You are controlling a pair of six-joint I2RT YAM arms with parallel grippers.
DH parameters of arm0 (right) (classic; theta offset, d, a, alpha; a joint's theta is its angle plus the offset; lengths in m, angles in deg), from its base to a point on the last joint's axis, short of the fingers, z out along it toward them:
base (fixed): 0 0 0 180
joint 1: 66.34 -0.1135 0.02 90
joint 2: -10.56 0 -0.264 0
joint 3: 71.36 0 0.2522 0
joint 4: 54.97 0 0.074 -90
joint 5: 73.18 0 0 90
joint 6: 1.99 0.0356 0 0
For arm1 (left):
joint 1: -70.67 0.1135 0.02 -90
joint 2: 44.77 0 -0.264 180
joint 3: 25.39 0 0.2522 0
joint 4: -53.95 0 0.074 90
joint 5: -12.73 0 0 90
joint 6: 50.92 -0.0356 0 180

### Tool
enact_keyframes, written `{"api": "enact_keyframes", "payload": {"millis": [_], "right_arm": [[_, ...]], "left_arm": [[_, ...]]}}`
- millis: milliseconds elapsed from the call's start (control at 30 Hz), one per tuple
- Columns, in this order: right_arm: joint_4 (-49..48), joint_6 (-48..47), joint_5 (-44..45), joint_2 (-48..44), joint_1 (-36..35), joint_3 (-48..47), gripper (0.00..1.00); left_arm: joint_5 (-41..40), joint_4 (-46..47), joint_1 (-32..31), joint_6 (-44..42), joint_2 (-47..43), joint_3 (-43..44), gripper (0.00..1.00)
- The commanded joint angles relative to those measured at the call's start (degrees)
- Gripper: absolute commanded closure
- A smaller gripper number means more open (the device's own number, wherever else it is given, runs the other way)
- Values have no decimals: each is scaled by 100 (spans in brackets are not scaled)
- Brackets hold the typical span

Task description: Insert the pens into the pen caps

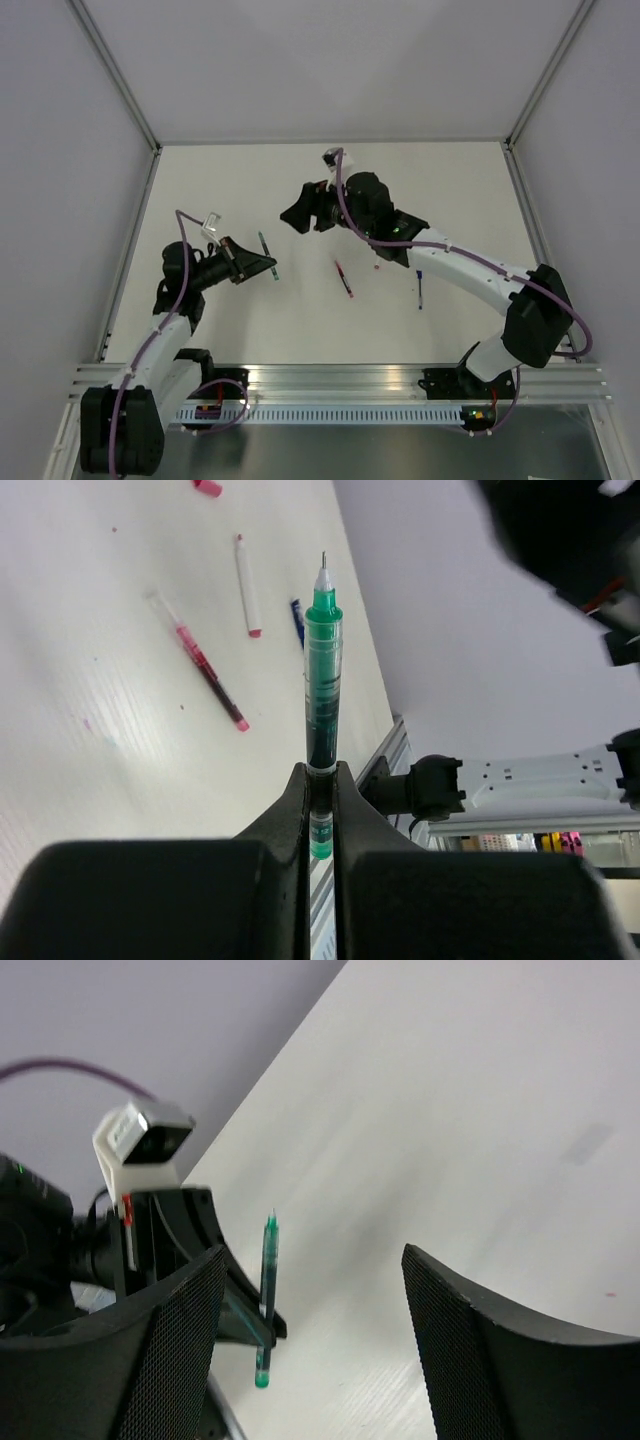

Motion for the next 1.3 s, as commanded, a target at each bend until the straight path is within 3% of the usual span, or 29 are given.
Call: {"api": "enact_keyframes", "payload": {"millis": [0,100,167,233,333,500,600,767,1267], "right_arm": [[807,-277,758,-302,397,-651,23],[1160,-391,846,58,722,-1142,25],[1536,-488,995,539,855,-1504,40],[1844,-558,1416,971,872,-2197,43],[2398,-664,1785,2199,872,-3200,40],[2734,-471,1998,3275,881,-4299,42],[2471,-322,2112,3688,881,-4379,44],[2146,-418,2157,4303,881,-4441,45],[906,-260,2165,4884,758,-3993,47]], "left_arm": [[-1017,-240,-486,-630,568,265,98],[-1159,113,-575,-551,1157,204,98],[-1473,-105,-575,-656,1350,247,98],[-1651,-151,-583,-718,1343,213,98],[-1993,-247,-583,-779,922,81,98],[-2250,-512,-583,-1113,-106,-120,98],[-2311,-520,-583,-1175,-800,-288,98],[-2205,-467,-583,-956,-1118,-526,98],[-2065,-608,-583,-859,-1136,-482,98]]}}
